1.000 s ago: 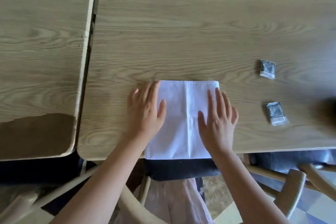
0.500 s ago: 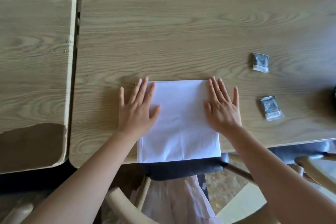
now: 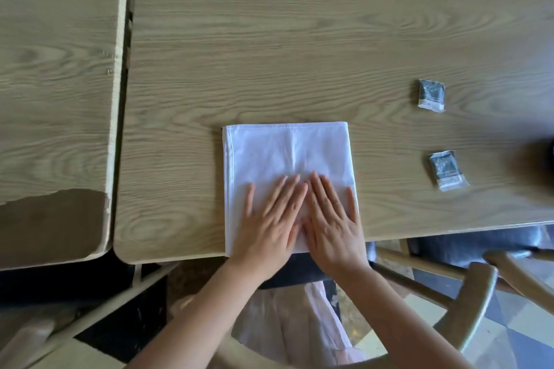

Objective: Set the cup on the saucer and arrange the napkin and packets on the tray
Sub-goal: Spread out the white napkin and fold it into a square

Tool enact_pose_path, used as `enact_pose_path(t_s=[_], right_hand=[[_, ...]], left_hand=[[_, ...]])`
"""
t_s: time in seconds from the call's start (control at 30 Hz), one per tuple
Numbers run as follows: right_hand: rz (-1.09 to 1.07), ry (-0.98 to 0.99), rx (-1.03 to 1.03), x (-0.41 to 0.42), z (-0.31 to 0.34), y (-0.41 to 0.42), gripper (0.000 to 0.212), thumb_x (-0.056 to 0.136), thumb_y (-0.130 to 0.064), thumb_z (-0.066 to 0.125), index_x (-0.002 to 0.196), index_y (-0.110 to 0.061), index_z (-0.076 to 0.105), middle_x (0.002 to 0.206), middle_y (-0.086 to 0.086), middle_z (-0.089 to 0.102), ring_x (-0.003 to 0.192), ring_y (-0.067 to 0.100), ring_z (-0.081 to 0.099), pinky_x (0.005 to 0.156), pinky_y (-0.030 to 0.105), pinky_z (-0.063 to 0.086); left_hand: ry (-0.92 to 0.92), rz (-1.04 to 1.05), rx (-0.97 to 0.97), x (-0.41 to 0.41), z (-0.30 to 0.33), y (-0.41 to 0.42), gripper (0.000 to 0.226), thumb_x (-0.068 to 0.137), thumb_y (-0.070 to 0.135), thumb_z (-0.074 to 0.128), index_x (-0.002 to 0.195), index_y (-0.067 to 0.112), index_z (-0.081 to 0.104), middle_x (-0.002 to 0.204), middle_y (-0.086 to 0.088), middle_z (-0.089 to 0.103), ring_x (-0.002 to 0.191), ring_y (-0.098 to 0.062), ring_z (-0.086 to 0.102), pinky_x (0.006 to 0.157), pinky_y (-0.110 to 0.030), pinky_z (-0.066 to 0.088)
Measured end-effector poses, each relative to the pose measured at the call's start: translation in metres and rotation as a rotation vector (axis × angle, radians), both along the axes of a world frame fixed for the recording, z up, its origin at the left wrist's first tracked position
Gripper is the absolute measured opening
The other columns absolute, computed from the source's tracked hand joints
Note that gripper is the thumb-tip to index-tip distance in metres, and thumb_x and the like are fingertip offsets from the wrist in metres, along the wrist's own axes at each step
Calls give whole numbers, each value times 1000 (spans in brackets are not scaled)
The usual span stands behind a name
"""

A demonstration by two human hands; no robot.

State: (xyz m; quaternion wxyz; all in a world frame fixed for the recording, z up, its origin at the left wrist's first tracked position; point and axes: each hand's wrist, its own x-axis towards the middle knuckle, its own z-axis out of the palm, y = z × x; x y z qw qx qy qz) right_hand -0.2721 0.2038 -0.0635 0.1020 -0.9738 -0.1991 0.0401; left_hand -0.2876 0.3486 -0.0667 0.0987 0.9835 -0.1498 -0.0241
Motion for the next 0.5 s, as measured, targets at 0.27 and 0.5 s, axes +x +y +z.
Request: enact_pose_path(t_s=[0.27,0.5], right_hand=[[51,18,-114,12,2,-53,58,91,-34,31,141,-5,31,149,9,32,139,20,25,112,48,17],[78,25,-172,12,4,-69,63,91,-42,28,141,-4,30,150,10,29,139,23,23,113,53,12]], left_hand=[[9,-10,79,-11,-3,49,57,92,38,35,144,15,28,152,-8,27,140,-23,24,112,-46,21],[109,-36,115,-20,2,77,79,85,56,38,147,11,17,156,-11,16,144,-21,11,114,-45,15]])
